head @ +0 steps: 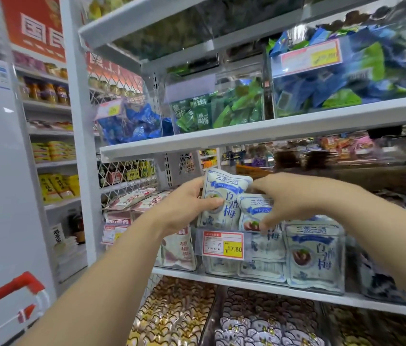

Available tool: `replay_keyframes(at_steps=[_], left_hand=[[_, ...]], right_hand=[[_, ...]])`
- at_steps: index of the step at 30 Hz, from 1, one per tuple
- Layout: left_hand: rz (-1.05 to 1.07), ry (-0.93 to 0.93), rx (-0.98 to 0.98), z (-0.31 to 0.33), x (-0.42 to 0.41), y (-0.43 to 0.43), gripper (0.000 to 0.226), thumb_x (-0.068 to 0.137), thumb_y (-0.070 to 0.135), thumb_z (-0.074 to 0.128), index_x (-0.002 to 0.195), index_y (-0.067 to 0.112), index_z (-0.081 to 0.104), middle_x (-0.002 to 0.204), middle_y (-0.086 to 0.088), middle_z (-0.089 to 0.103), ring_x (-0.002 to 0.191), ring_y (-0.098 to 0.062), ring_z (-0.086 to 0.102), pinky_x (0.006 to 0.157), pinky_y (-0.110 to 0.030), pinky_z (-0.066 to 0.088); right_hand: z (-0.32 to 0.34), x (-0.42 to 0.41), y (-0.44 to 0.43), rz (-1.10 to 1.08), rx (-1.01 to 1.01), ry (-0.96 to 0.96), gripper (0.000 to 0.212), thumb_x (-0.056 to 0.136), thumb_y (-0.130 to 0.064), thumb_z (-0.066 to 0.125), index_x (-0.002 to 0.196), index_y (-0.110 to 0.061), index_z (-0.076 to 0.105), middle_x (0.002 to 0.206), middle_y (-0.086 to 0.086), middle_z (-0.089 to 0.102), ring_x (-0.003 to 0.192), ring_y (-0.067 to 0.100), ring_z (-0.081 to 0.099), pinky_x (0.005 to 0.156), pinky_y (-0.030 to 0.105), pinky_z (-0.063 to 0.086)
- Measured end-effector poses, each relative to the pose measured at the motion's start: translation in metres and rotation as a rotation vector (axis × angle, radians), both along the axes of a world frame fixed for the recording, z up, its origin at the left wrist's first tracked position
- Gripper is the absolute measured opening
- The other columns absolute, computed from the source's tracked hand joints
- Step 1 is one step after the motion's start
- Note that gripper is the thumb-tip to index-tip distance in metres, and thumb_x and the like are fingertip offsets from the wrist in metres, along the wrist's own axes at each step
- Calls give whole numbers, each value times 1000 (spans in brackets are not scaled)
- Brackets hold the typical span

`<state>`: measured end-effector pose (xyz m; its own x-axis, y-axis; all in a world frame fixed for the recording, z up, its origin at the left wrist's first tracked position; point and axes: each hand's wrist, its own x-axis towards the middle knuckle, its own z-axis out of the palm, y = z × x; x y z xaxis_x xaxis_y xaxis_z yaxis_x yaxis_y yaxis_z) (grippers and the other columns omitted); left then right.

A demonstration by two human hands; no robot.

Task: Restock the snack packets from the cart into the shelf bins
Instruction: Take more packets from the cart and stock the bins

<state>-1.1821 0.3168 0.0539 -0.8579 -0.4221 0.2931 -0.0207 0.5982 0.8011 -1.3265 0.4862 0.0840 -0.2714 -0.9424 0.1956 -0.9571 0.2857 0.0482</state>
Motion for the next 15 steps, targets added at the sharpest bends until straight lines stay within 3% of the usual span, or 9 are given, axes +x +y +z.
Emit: replay_keyframes(at_steps=[4, 11, 15], left_hand=[[25, 30, 4, -8, -7, 0, 35, 98, 13, 62, 132, 23, 57, 117, 3, 75, 107, -16, 71, 102, -46, 52], [50, 74, 2, -20, -12, 3, 31, 100, 16, 60, 129, 25, 57, 115, 7, 75, 103, -11, 72, 97, -40, 56], [130, 16, -208, -13, -6, 0, 34, 95, 22, 68, 127, 29, 58, 113, 13, 74, 96, 0, 71, 90, -37, 58]], right_hand=[[1, -11, 10, 5, -184, -110, 24, 80, -39, 80, 95, -26, 66, 89, -11, 67, 84, 11, 62, 83, 38, 53], [-7, -11, 9, -39, -253, -74, 21, 82, -36, 78, 95, -27, 64, 83, -10, 61, 76, 9, 57, 73, 35, 50], [-11, -9, 10, -41, -245, -87, 21, 85, -37, 75, 99, -28, 62, 88, -12, 59, 81, 8, 56, 75, 34, 49]])
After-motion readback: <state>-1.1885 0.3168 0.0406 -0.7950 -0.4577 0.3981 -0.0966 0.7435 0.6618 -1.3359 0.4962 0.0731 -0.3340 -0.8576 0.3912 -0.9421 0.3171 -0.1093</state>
